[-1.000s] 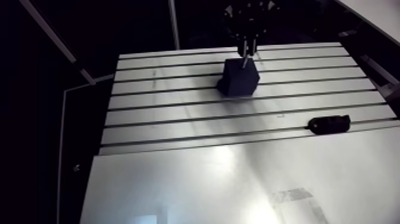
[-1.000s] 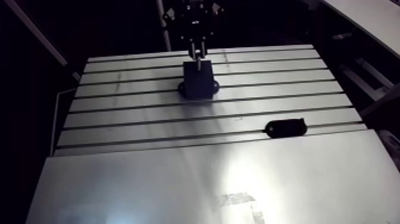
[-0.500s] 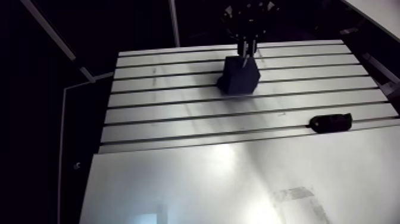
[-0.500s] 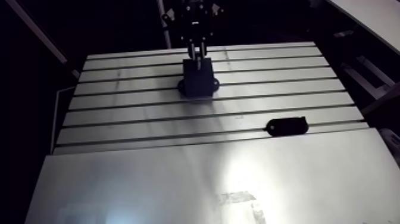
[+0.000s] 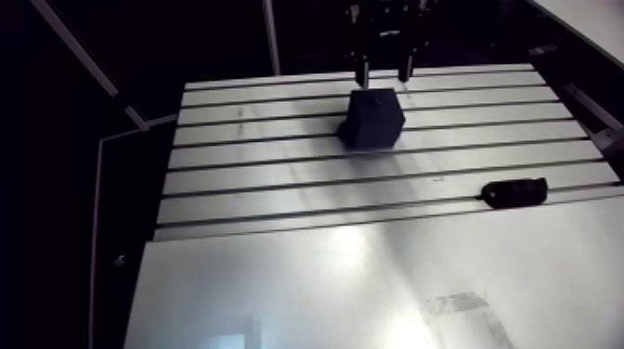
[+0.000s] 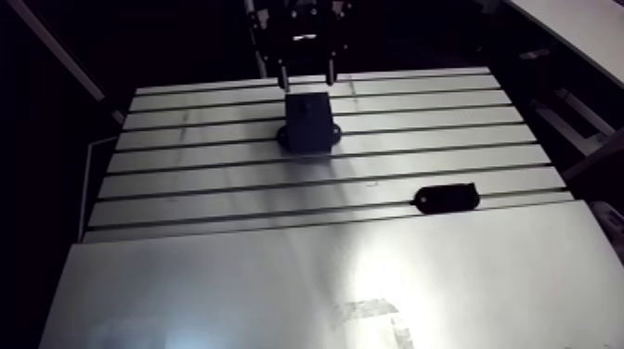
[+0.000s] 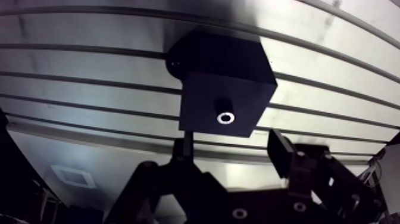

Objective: Pick up the M10 bolt and insert it into the hole until fully seated.

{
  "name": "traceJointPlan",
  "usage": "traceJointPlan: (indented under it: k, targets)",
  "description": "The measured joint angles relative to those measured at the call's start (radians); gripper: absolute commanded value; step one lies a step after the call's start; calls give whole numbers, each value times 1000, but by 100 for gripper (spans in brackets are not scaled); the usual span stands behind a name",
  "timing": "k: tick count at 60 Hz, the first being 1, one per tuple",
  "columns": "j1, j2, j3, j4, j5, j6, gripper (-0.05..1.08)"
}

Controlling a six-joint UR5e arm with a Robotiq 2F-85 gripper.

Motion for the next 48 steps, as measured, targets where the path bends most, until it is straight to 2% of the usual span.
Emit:
traceJointPlan:
  k: [14, 30, 48]
  targets:
    - [-5, -39, 6, -7, 6, 11, 0]
    - [-7, -169, 52, -30, 8, 46, 0]
    - [-9, -277, 82, -26, 13, 56, 1]
